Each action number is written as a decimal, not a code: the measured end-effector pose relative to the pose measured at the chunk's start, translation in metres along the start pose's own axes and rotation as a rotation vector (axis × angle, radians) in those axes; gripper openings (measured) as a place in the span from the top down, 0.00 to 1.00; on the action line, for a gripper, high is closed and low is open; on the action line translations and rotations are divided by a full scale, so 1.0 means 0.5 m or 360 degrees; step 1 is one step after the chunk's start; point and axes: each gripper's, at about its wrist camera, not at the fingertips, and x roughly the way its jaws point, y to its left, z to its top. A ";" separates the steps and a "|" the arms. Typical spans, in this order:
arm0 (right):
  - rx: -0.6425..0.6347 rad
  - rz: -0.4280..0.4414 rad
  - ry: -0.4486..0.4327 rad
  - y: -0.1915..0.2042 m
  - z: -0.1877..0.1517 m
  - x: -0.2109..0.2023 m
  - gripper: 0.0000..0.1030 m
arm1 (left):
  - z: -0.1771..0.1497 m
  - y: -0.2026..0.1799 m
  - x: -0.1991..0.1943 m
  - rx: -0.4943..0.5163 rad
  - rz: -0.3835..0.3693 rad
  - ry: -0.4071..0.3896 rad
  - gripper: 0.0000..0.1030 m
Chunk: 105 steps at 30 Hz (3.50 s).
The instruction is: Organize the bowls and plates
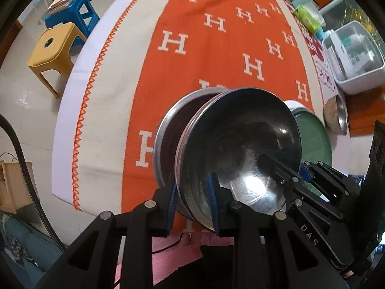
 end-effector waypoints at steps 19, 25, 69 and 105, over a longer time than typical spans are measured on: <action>0.0115 -0.0024 -0.0026 0.010 -0.017 -0.006 0.74 | -0.003 0.025 -0.006 0.0059 0.0000 -0.0018 0.75; 0.0148 -0.0034 -0.0102 0.019 -0.032 -0.024 0.74 | -0.014 0.021 -0.036 0.0124 -0.0017 -0.0130 0.74; 0.0256 -0.0183 -0.0861 -0.236 -0.140 -0.316 0.44 | -0.071 -0.365 -0.133 0.0473 -0.0208 -0.0766 0.36; 0.0369 -0.0287 -0.0650 -0.623 -0.030 -0.284 0.38 | 0.122 -0.685 0.067 0.0522 0.0040 -0.0512 0.29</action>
